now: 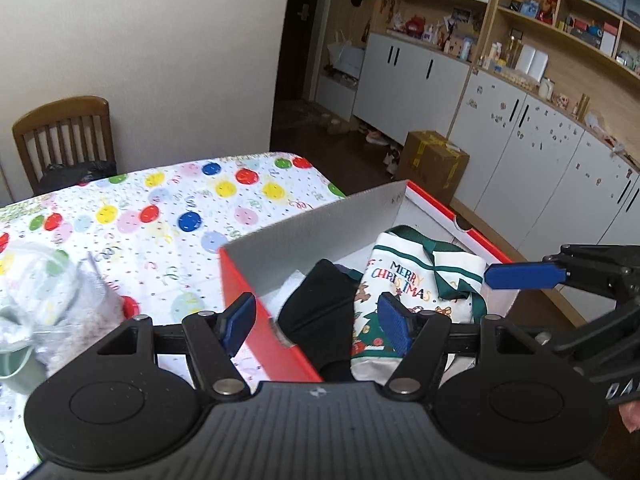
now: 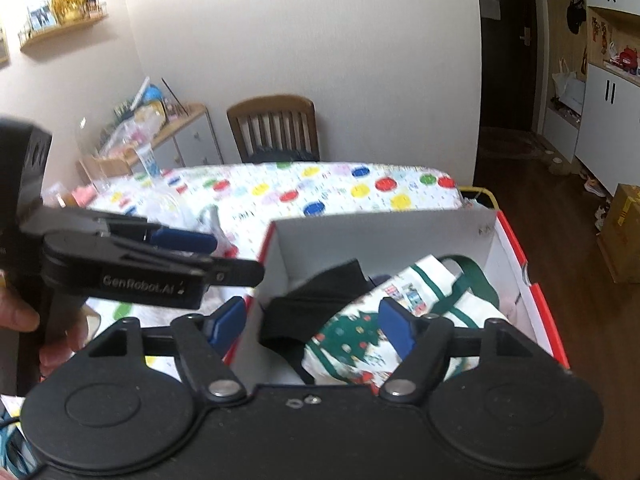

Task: Organize soft objects
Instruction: 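Move the left gripper to the bubble wrap while the right approaches the white knit cloth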

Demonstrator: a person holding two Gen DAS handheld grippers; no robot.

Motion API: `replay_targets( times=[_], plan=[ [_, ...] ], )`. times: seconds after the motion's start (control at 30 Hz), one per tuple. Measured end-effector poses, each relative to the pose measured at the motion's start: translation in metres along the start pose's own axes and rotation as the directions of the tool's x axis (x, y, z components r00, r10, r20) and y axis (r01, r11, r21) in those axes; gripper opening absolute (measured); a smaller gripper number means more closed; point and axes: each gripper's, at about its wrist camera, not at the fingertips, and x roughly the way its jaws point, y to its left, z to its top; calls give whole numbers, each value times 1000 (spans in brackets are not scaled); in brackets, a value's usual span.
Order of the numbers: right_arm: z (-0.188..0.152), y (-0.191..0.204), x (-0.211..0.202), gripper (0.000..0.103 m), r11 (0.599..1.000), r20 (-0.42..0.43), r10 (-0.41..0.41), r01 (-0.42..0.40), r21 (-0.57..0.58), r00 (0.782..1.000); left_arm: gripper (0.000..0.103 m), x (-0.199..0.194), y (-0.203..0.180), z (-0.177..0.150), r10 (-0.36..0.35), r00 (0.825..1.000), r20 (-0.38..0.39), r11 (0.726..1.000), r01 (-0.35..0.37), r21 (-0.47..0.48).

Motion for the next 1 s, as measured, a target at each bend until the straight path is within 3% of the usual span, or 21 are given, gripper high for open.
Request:
replay_targets(
  times=[0.53,0.8,1.0],
  plan=[
    [17,67,3,98,996,89,79,-83,43,993,87,-85,88,-24,59,993,104,994,-49,-96],
    [16,111,25,102,996,84,80,-83,39,993,101,-114,146,-42,57,989,137,987,-36,-154],
    [11,137,48,103,996,67,72,-75,53,995,102,-126,184,-58,118,984,135,984,-97,-149]
  ],
)
